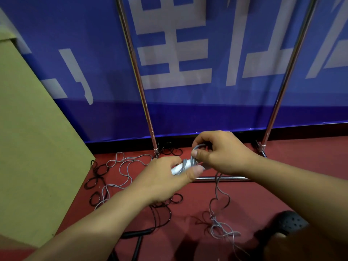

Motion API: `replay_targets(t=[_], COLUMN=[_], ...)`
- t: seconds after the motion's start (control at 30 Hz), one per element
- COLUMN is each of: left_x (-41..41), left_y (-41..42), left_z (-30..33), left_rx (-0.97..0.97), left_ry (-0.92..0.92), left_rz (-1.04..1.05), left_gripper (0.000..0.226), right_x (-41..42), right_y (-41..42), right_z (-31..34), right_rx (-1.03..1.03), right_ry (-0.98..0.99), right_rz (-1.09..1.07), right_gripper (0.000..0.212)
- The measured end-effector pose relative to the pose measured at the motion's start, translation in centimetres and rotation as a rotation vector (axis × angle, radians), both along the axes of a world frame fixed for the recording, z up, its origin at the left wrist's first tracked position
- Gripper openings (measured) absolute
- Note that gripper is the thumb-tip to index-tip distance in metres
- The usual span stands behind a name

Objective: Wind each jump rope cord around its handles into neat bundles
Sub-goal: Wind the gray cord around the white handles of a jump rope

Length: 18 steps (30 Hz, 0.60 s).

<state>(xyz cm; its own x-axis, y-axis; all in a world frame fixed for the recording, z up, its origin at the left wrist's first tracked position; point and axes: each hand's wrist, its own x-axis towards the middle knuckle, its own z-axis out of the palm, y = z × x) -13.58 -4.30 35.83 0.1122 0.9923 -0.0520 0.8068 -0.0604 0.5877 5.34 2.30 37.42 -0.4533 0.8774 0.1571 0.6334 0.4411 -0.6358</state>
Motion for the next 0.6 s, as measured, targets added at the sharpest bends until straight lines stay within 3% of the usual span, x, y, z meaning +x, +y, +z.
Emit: replay_targets(t=[0.3,0.47,0.6], left_x=[0.2,0.1,-0.4], left_y=[0.1,-0.3,-0.3], left_z=[0.2,1.3,1.0], left_rx=[-0.023,-0.118,-0.155], left_ry=[-0.080,-0.108,-0.131], left_rz=[-0.036,-0.059,-0.082], left_gripper=[0.086,0.073,0.041], right_x=[0.0,-0.1,-0.2], right_y=[0.0,0.0,-0.1], right_z=[0.1,0.0,0.0], right_rx=[-0.012,0.005,0.016], right_ry=[0.032,0.035,0.043], right_rz=[-0.011,0.020,0.049], right_gripper=[0.003,0.001,0.004])
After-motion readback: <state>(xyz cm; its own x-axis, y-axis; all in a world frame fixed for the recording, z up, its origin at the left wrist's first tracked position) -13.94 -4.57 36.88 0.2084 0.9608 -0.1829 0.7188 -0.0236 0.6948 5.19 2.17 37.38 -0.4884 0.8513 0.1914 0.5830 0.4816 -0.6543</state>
